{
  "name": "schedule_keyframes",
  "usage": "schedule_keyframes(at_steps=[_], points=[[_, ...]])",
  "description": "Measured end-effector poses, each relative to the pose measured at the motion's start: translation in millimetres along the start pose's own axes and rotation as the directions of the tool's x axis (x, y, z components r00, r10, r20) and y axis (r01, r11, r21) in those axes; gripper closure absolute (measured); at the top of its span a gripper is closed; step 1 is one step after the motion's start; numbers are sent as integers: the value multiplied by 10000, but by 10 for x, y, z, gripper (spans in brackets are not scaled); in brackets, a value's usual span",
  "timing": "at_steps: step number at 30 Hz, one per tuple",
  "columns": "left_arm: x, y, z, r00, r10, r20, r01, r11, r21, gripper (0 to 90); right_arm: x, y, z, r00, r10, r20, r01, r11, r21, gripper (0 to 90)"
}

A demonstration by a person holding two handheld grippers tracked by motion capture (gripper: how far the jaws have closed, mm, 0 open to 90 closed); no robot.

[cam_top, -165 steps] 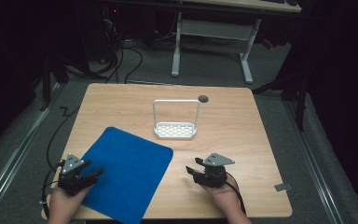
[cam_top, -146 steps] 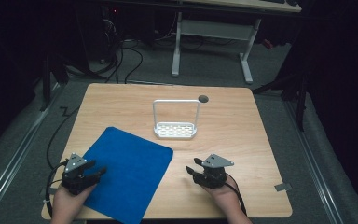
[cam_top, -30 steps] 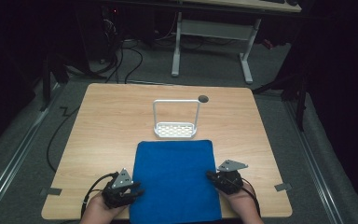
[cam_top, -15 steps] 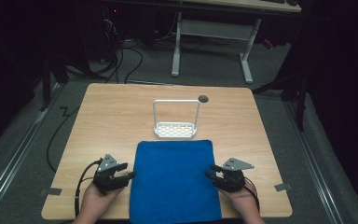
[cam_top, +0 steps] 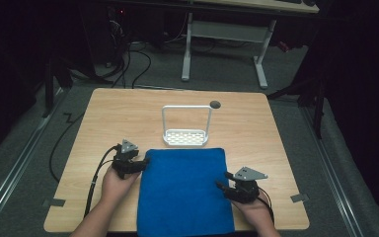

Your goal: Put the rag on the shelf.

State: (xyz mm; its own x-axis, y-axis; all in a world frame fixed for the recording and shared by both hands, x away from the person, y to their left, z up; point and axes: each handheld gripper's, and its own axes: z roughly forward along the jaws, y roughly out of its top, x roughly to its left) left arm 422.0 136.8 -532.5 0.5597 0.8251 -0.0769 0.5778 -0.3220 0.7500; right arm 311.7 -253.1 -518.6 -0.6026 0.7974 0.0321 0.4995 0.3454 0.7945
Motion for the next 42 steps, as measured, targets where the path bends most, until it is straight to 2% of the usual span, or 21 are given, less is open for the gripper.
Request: schedule_keyframes(at_steps=[6, 10, 15, 17, 19, 20, 24, 28, 31, 33, 34, 35, 36, 37, 42], points=[[37, 42, 56, 9996, -289, 60, 289, 9996, -48, 478, -12, 12, 11, 10000, -19, 85, 20, 10000, -66, 439], [14, 54, 75, 10000, 11, 13, -10, 10000, -83, 526, -8, 21, 33, 9990, -303, 331, 296, 9994, 200, 430], [8, 47, 75, 9997, 31, 254, -28, 9999, -97, 620, -36, 1, 77, 9972, -289, 692, 258, 9987, 447, 406], [-12, 45, 75, 9996, 217, 158, -216, 9997, -86, 653, -61, -2, 82, 9960, -121, 886, 85, 9991, 407, 399], [-37, 45, 77, 9988, 491, 0, -491, 9988, -52, 682, -100, 5, 75, 9944, 257, 1023, -286, 9992, 267, 398], [-40, 46, 78, 9988, 494, 6, -494, 9988, -42, 694, -117, 10, 71, 9931, 393, 1105, -416, 9989, 194, 398], [3, 43, 76, 9997, 90, 234, -87, 9999, -110, 748, -181, 60, 64, 9870, 1030, 1234, -1043, 9945, 40, 394], [12, 42, 75, 9993, 55, 357, -52, 9999, -95, 797, -249, 133, 121, 9822, 1548, 1068, -1577, 9873, 192, 432], [10, 42, 76, 9994, 84, 349, -80, 9999, -88, 816, -301, 208, 205, 9819, 1441, 1232, -1514, 9871, 520, 434], [13, 42, 76, 9993, 60, 359, -57, 9999, -89, 824, -337, 242, 244, 9789, 1547, 1332, -1634, 9849, 570, 434], [15, 42, 77, 9992, 55, 404, -52, 10000, -85, 848, -401, 311, 307, 9735, 1652, 1579, -1784, 9812, 731, 443], [15, 42, 77, 9992, 55, 404, -52, 10000, -85, 853, -401, 311, 307, 9735, 1652, 1579, -1784, 9812, 731, 443], [13, 42, 78, 9990, 88, 429, -85, 9999, -83, 859, -483, 386, 386, 9711, 1702, 1676, -1846, 9800, 744, 451], [14, 42, 78, 9990, 83, 436, -80, 9999, -80, 862, -503, 409, 416, 9696, 1746, 1713, -1897, 9789, 760, 461], [18, 42, 77, 9989, 51, 458, -47, 10000, -73, 864, -625, 543, 618, 9692, 1707, 1776, -1919, 9753, 1098, 504]])
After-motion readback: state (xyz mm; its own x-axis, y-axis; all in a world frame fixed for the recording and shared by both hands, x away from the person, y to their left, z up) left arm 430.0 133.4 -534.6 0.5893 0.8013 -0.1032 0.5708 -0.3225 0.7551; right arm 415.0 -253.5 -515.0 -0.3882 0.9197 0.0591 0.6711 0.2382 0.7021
